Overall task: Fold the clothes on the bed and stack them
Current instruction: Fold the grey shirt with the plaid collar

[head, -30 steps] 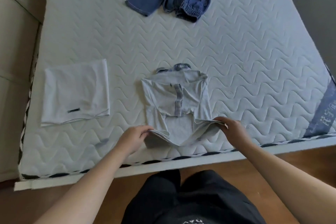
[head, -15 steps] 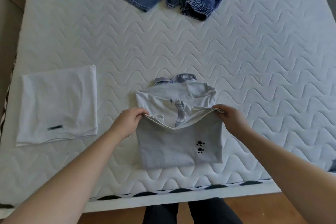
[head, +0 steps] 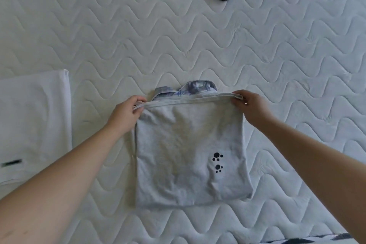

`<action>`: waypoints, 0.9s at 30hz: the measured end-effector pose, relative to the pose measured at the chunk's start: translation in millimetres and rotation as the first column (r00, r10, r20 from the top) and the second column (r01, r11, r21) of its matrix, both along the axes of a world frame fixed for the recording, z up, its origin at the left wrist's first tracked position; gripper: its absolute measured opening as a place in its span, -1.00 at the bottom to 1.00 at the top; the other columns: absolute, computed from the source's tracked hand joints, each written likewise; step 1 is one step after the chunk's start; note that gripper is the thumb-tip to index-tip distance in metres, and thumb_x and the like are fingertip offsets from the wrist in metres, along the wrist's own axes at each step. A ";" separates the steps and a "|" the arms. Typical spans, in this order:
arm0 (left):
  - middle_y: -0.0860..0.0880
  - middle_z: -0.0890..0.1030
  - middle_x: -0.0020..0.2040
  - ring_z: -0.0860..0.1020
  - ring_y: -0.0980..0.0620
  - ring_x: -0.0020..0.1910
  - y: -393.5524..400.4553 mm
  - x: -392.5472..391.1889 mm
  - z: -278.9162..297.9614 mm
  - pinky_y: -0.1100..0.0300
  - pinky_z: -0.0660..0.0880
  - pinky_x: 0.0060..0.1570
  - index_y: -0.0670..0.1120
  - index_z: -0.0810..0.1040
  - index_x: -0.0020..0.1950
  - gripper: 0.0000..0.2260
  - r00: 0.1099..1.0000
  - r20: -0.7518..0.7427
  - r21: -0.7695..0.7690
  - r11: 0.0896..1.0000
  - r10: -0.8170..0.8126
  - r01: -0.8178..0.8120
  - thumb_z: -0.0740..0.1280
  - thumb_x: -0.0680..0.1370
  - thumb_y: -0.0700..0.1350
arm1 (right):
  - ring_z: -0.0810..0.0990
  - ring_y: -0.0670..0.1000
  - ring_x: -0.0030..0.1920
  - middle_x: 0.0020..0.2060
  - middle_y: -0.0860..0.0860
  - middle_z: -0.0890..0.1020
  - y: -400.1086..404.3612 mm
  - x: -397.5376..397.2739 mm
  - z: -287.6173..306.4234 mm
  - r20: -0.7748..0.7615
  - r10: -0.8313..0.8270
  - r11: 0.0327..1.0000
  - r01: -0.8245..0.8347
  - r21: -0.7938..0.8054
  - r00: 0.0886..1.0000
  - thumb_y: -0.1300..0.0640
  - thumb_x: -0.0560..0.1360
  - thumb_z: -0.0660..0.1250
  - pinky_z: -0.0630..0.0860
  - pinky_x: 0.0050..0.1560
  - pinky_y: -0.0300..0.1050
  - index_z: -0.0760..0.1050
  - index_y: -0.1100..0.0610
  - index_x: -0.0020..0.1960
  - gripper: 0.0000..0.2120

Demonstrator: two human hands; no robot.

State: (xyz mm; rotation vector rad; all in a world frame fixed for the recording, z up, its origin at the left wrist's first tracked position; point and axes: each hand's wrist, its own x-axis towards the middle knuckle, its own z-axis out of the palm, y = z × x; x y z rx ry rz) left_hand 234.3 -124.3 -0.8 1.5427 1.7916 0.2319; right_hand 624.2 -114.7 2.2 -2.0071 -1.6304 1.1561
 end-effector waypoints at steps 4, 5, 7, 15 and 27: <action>-0.17 0.58 0.11 0.53 -0.21 0.11 -6.8 8.5 -11.4 0.00 0.44 0.12 -0.13 0.56 0.24 -0.67 0.969 -0.240 0.160 0.983 -0.049 0.089 0.39 0.47 -0.24 | 0.56 0.05 0.04 -0.09 -0.12 0.63 -1.3 -3.1 -9.3 0.097 0.036 0.998 -0.031 -0.050 0.995 0.00 0.52 0.37 0.44 -0.07 -0.11 0.57 -0.08 0.13 -0.82; -0.18 0.58 0.12 0.52 -0.23 0.11 -8.4 15.2 -10.2 -0.02 0.43 0.13 -0.14 0.56 0.24 -0.67 0.961 -0.271 0.233 0.966 -0.048 0.114 0.38 0.48 -0.22 | 0.52 0.08 0.13 0.00 -0.07 0.63 -3.4 -2.6 -9.7 0.142 0.066 0.997 -0.059 -0.056 0.988 -0.02 0.52 0.37 0.45 0.06 -0.02 0.55 -0.06 0.20 -0.74; -0.17 0.58 0.12 0.52 -0.21 0.11 -7.6 36.4 -5.8 -0.03 0.42 0.14 -0.16 0.56 0.23 -0.68 0.961 -0.263 0.337 0.925 -0.084 0.173 0.32 0.49 -0.16 | 0.43 0.08 0.26 0.16 -0.03 0.59 -8.2 -1.1 -9.2 0.180 0.090 0.995 -0.080 -0.063 0.980 -0.06 0.51 0.38 0.37 0.26 0.11 0.49 -0.04 0.30 -0.63; -0.13 0.50 0.32 0.43 -0.13 0.32 27.8 177.5 -1.9 0.10 0.25 0.29 -0.16 0.43 0.40 -0.60 0.853 -0.081 0.241 0.820 -0.516 0.519 0.33 0.57 -0.11 | 0.63 -0.04 0.03 0.02 -0.02 0.65 -32.0 17.7 -21.6 -0.079 -0.373 0.920 0.358 -0.162 0.924 0.20 0.64 0.14 0.54 0.01 -0.12 0.49 0.04 0.25 -0.74; -0.06 0.51 0.14 0.41 -0.12 0.19 64.2 234.5 -3.3 0.06 0.35 0.17 -0.03 0.61 0.09 -0.73 0.754 -0.141 0.034 0.758 -0.642 0.651 0.44 0.47 0.08 | 0.56 -0.18 -0.15 -0.11 -0.17 0.61 -40.3 24.1 -25.9 -0.032 -0.267 0.963 0.268 0.039 0.963 0.08 0.52 0.40 0.44 -0.18 -0.28 0.55 -0.08 0.05 -0.87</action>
